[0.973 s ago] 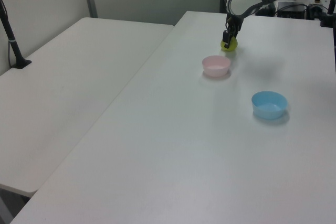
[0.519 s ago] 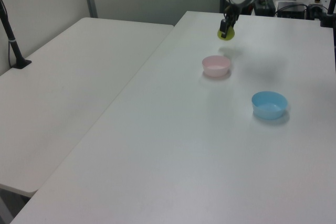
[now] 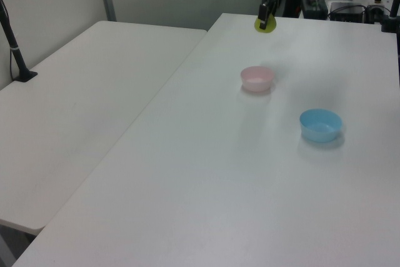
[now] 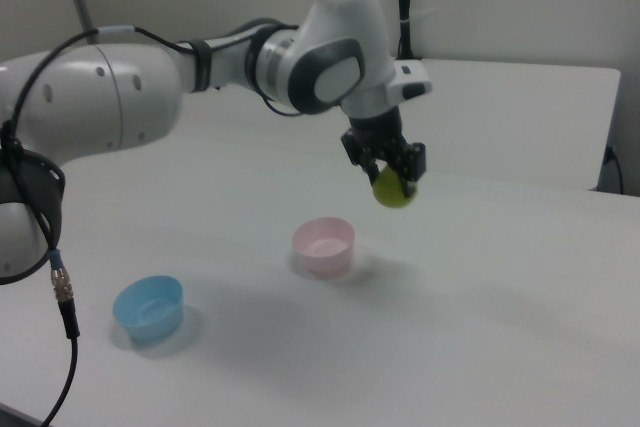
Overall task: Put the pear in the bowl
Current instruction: 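Lift the pear and carry it over the pink bowl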
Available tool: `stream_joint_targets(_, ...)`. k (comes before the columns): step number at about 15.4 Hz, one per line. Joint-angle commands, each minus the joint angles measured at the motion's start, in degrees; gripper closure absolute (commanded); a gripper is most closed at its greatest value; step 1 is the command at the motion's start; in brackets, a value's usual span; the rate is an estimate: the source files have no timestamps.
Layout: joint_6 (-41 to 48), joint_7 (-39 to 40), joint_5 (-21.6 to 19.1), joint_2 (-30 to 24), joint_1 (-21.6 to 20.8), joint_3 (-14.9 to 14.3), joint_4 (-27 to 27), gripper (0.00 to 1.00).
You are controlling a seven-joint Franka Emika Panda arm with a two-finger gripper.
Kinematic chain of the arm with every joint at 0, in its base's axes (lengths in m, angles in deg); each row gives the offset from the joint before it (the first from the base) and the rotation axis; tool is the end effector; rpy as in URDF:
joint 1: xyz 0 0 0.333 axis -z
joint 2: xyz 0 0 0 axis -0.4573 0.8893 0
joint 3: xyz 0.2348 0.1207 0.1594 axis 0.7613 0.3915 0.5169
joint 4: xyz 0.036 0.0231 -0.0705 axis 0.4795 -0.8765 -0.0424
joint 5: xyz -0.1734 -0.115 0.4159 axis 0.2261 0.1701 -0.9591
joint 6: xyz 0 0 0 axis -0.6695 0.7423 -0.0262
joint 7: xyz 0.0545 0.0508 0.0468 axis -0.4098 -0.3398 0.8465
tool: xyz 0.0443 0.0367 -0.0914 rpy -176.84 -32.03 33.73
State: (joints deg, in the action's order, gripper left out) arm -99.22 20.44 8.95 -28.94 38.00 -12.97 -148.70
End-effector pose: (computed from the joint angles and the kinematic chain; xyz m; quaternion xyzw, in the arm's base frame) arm 0.7557 -0.2526 0.4486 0.9921 -0.0703 0.0988 0.0312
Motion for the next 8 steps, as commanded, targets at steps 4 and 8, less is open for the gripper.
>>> stream_joint_targets(4, 7.4, -4.0, -0.3, -9.9, -5.0, 2.1, -2.6, 0.86)
stream_joint_targets(8, 6.9, -6.3, -0.1, -15.2, -10.4, 2.1, -8.6, 0.86)
